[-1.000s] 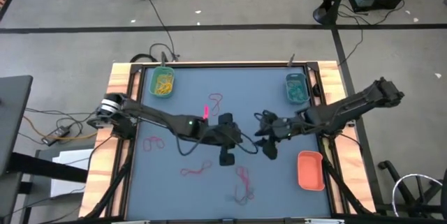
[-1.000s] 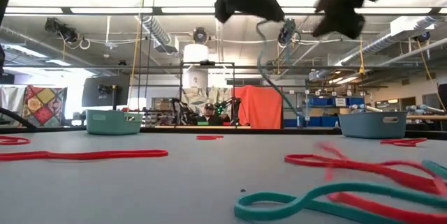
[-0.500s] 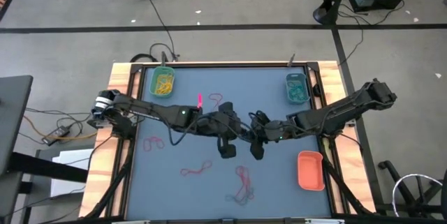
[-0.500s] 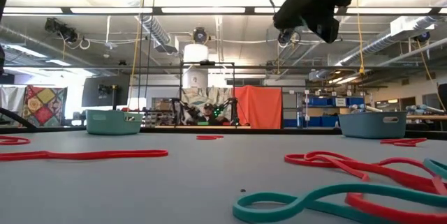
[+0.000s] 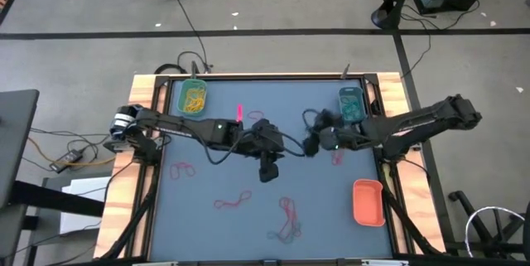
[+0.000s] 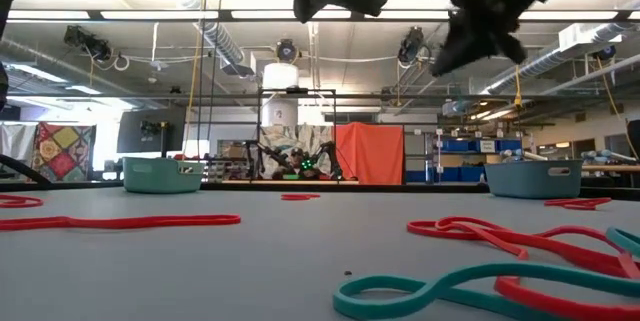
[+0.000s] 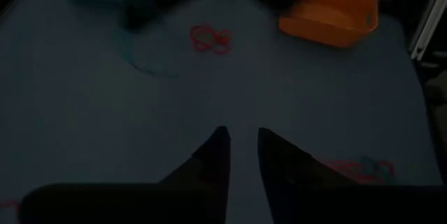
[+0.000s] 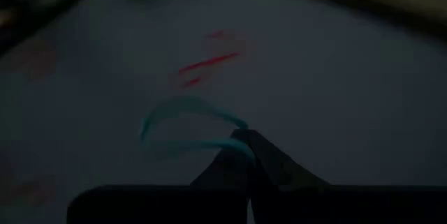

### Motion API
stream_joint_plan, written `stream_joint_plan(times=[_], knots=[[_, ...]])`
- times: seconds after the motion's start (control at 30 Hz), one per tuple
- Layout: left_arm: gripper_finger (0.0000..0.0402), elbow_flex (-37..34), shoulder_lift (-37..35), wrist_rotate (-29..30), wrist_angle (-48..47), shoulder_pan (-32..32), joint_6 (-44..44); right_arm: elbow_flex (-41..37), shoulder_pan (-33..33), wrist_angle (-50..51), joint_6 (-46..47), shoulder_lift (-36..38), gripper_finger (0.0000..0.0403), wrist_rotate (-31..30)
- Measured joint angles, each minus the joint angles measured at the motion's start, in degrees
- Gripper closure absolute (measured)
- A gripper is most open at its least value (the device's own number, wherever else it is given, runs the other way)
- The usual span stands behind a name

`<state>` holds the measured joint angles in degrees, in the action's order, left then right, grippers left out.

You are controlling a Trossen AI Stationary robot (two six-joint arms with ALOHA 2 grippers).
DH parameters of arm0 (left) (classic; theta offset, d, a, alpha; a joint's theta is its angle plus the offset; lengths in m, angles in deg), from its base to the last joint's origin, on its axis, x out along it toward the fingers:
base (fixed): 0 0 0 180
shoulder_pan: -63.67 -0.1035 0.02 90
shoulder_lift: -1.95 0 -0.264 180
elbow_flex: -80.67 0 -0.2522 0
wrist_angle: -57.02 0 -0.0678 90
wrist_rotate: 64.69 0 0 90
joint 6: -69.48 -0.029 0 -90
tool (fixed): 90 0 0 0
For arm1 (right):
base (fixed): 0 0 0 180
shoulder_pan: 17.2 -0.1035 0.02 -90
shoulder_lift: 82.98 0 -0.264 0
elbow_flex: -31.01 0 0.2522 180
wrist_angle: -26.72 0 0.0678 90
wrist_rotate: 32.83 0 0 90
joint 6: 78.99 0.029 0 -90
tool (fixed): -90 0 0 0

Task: Sort rubber bands into baskets
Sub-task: Put the blue rubber band into the blue bin

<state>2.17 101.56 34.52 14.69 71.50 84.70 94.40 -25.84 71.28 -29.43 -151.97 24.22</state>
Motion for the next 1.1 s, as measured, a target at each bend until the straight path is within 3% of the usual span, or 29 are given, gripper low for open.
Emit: stream_joint_plan(times=[0.13,0.37,0.9,1.1], knots=[[0.0319,0.05,0.19,0.07,0.60,0.00,0.26,0.00,4.83,13.52,9.14,3.29,0.0400,-7.30],[0.0319,0.05,0.19,0.12,2.51,0.29,2.85,0.00,16.50,33.63,13.76,5.68,0.0400,-8.11],[0.0319,0.05,0.19,2.20,10.67,0.46,5.19,0.00,36.71,29.82,-2.85,4.10,0.0393,-10.80],[0.0319,0.05,0.19,2.23,10.96,0.46,7.06,0.00,44.06,28.89,-6.39,3.40,0.0355,-2.74]])
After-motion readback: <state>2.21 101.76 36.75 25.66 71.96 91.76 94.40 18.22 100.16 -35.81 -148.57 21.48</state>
